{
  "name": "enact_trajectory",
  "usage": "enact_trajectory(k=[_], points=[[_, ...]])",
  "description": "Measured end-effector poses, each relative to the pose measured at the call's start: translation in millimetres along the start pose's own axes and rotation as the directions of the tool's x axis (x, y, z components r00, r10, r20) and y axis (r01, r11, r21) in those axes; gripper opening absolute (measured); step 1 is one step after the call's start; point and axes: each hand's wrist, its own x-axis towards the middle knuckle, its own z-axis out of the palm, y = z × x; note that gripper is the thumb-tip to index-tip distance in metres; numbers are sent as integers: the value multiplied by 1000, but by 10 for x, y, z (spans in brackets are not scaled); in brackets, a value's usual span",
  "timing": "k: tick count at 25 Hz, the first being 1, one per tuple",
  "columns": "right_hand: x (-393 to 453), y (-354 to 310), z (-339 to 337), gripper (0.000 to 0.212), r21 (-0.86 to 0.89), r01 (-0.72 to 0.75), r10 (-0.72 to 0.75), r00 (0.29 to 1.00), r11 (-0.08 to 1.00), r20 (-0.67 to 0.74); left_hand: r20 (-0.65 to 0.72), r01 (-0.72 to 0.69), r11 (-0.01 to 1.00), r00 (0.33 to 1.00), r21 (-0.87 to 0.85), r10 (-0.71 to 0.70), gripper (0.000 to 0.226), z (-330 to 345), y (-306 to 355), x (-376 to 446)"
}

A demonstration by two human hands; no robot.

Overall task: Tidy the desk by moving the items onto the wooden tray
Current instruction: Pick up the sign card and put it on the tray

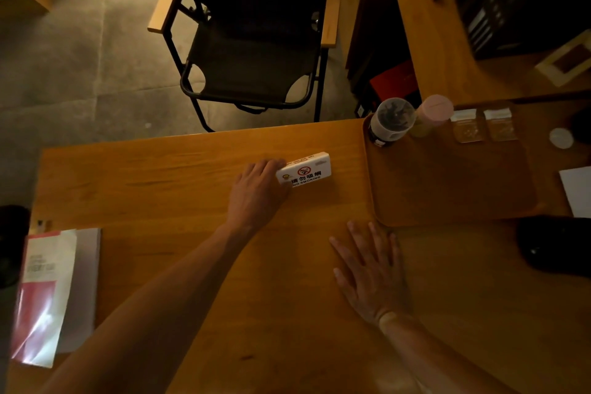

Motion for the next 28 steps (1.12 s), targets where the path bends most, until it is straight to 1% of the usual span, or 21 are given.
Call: enact_trajectory(k=[2,4,9,16,20,23,28], points=[[1,-2,-4,59,5,-4,4,1000,1000,6,-7,2,1000,1000,-22,-2,44,-6,8,-1],[-2,-3,-7,58,6,-5,4,1000,1000,9,-3,19,999,1000,-44,-19,46,-18,12,-9],[-4,6,-18,57,19,-11,11,1000,1000,14,1,47,998,999,-37,-47,45,-12,32,-36],[-4,7,-19,57,51,-29,28,999,998,16,5,170,972,985,-160,-172,39,-25,93,-4],[-13,17,-29,57,46,-27,26,999,999,20,17,246,925,968,-290,-252,38,-39,166,-29],[-37,53,-37,57,65,-34,33,999,997,22,25,222,919,974,-325,-226,39,-28,270,-80],[-153,186,-49,61,93,-78,77,997,993,21,70,144,904,990,-402,-126,37,22,497,-156]])
